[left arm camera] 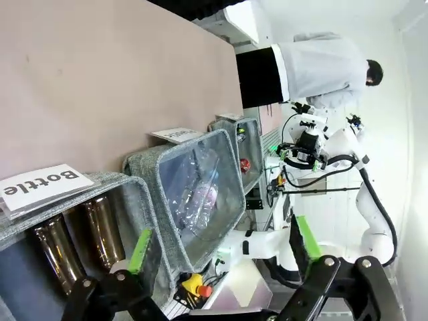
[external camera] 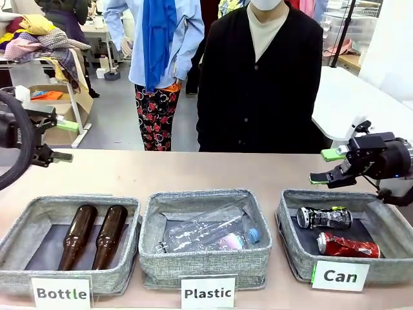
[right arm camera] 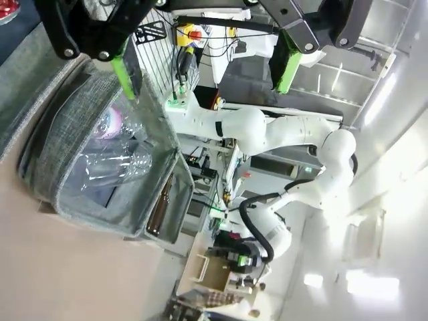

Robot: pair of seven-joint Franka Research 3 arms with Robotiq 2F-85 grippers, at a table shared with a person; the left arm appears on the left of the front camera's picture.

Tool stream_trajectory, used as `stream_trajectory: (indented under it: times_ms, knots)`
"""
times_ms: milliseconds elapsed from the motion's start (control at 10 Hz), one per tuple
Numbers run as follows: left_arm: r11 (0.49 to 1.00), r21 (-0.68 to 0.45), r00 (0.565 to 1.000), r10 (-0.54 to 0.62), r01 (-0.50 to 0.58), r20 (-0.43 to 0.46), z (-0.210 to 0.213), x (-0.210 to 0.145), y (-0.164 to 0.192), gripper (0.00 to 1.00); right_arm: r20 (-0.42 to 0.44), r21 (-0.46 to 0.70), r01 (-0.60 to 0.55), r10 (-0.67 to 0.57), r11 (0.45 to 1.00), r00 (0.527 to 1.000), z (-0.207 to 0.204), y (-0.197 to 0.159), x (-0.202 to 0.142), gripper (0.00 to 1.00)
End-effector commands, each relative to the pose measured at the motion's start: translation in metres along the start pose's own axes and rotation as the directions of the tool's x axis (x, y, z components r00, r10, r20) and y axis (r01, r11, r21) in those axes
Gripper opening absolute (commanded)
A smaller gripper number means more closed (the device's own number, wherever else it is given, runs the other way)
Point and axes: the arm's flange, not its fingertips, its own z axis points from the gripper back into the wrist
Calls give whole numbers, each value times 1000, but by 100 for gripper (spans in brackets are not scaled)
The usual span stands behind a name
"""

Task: Sort the can waste into the basket.
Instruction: Pick up the can waste from the table and place it in the right Fabric basket.

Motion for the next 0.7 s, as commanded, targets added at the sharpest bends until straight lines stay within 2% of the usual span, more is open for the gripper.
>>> stream_trajectory:
  times_ms: [0,600]
  knots:
    - [1000,23,1000,-1,1,-6,6,0,-1,100,-18,3,-4,4,1000,1000,0,2,-2,100]
    - [1000,23,1000,-1,1,-6,6,0,-1,100,-18,3,-4,4,1000,1000,0,2,-2,100]
